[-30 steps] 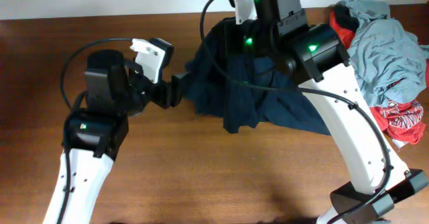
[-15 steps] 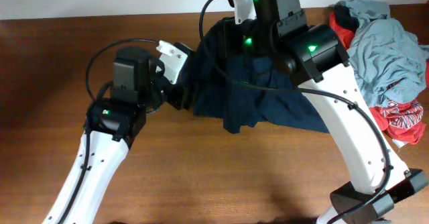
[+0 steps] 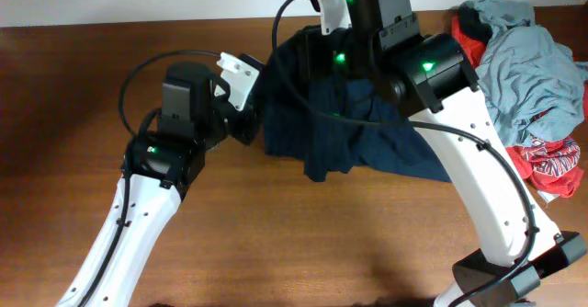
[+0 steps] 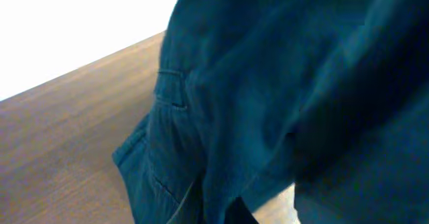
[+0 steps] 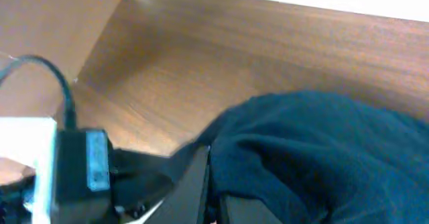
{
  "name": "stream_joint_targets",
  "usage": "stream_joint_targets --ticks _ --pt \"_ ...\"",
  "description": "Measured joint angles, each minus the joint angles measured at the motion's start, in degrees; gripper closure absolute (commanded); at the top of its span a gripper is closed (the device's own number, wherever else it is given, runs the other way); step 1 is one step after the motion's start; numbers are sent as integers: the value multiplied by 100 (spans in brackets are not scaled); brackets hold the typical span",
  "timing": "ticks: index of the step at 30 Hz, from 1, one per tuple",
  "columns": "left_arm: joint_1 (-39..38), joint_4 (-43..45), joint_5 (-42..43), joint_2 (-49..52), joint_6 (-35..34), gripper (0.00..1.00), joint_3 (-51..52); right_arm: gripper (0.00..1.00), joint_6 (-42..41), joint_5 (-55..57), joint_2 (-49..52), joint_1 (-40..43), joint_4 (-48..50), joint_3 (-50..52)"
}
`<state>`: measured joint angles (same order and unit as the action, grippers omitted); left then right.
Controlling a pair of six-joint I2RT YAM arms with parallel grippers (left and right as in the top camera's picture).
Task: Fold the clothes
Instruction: 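Grasp the shorts' left edge with the left gripper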
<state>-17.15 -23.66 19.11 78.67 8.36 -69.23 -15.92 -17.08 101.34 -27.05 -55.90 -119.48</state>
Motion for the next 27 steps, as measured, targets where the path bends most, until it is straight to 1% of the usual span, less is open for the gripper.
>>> stream_joint_targets --ticks 5,9,11,13,15,16,17,18,22,27 --pt "2 282 -168 0 -42 99 0 95 256 339 0 0 -785 0" --pt "-11 507 -203 9 -66 99 0 91 439 522 0 0 -1209 9" --pt "-20 619 -203 11 -109 99 0 85 501 560 0 0 -1318 50" --pt "-20 684 -214 11 -155 99 0 76 588 612 -2 0 -1362 153" --pt "-20 702 -232 11 -195 99 0 62 579 649 -2 0 -1403 273" --pt "-20 704 -249 15 -199 99 0 51 601 667 -2 0 -1425 354" --pt "-20 704 -271 20 -212 99 0 45 649 691 -2 0 -1458 444" --pt "-20 704 -304 22 -216 99 0 42 688 710 -2 0 -1497 520" --pt "-20 743 -479 37 -219 99 2 40 802 717 -2 0 -1506 901" --pt "-13 999 -623 39 -238 99 2 39 846 688 -9 0 -955 1847"
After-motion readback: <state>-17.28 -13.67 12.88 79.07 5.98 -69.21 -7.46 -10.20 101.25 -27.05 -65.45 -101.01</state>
